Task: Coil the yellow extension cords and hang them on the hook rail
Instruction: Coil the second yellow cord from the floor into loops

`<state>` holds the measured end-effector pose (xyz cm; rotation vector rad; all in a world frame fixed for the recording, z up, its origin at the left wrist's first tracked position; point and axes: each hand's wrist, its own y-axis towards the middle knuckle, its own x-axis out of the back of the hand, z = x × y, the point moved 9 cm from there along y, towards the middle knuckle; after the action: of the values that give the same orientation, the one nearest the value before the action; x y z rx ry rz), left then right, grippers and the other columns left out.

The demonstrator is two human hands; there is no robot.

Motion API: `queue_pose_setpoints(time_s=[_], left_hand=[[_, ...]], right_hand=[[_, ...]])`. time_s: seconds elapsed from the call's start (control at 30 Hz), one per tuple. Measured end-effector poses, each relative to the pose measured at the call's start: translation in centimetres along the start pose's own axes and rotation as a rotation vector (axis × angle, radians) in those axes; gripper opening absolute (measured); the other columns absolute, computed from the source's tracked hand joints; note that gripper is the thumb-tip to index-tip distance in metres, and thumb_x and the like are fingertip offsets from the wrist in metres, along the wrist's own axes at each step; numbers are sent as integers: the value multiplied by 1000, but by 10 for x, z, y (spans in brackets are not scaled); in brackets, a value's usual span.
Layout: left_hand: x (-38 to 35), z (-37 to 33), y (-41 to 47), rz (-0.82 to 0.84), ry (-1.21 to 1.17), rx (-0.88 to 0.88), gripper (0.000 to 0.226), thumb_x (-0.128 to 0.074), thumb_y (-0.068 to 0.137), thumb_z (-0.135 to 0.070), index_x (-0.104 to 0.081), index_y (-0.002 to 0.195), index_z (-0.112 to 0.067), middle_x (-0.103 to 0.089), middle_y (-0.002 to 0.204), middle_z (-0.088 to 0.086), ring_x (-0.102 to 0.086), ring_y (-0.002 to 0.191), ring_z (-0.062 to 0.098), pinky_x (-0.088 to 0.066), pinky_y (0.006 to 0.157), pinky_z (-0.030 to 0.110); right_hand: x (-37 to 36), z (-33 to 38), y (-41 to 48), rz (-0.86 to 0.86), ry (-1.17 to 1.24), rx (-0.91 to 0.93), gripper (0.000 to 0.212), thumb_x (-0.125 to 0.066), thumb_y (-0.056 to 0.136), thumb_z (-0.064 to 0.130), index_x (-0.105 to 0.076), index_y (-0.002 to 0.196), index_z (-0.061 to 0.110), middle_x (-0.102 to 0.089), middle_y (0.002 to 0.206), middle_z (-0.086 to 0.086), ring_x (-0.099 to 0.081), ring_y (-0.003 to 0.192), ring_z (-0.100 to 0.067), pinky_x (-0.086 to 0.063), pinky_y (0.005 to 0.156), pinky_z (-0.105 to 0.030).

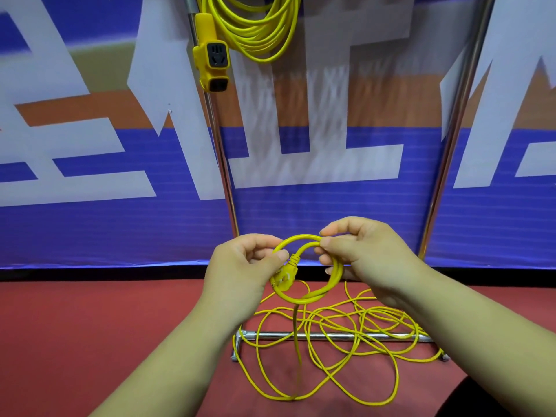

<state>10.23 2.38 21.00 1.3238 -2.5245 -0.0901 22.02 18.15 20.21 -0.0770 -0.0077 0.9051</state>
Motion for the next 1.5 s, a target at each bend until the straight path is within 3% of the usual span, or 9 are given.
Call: queue_pose_setpoints(time_s=[0.13,0.3,0.57,0.67,0.8,0.93,1.17,1.37,1.5], left_hand=[[-2,-5,-2,43,-34,-16,13,-76,85,-5,-74,94,-14,-72,79,14,-68,67,16,-55,63,30],[-4,-3,-4,59,-20,-11,14,-76,85,-5,-76,90,-18,-72,78,9,-67,68,17,-58,69,42],[-9,-14,-7,92,-125,-33,15,-73,86,3,-74,93,-9,-73,76,11,-68,66,16,-57,61,25],[-12,-16,-7,139,-122,-38,15,-70,86,5,-72,94,-7,-71,70,5,-68,65,17,-58,62,28],[-13,-16,-8,177,-101,-56,14,-71,86,5,-73,93,-6,-70,69,10,-70,66,21,-59,65,32],[-10,-22,-8,161,-111,-103,14,-72,84,7,-73,92,-4,-74,72,9,-72,66,19,-57,64,25],[3,-7,2,28,-185,19,10,-67,91,1,-68,98,-6,-66,70,14,-65,65,22,-58,65,36],[9,24,8,-41,-344,273,18,-58,99,-7,-66,112,-17,-65,74,5,-66,63,17,-56,67,34],[4,30,11,34,-379,316,24,-55,97,-1,-72,109,-11,-71,92,11,-72,81,22,-56,76,38]], right_hand=[[-6,-11,1,126,140,-128,10,-60,96,6,-65,104,9,-73,85,-14,-66,68,-18,-56,74,-35],[-17,-18,-8,419,211,-316,29,-48,100,18,-68,119,8,-68,84,-7,-53,62,-15,-49,60,-27],[-9,-23,-1,253,342,-338,18,-61,91,19,-71,107,15,-69,78,-5,-56,59,-12,-46,65,-27],[-13,-22,-5,328,347,-393,27,-66,75,23,-72,100,16,-64,74,-3,-51,55,-12,-43,61,-28],[-18,-23,-11,444,274,-437,29,-65,76,22,-74,103,15,-66,77,-4,-49,53,-11,-44,58,-27],[-9,-24,-7,335,262,-391,29,-65,80,10,-74,107,13,-69,81,-4,-52,59,-11,-45,67,-27],[13,1,8,75,321,-54,21,-60,95,7,-67,111,18,-76,92,-4,-61,71,-11,-51,73,-28],[24,19,7,47,288,86,20,-59,96,10,-67,111,19,-77,98,-2,-66,72,-9,-52,76,-26],[24,20,6,59,274,91,19,-59,96,12,-67,112,19,-77,98,-1,-66,73,-9,-52,74,-25]])
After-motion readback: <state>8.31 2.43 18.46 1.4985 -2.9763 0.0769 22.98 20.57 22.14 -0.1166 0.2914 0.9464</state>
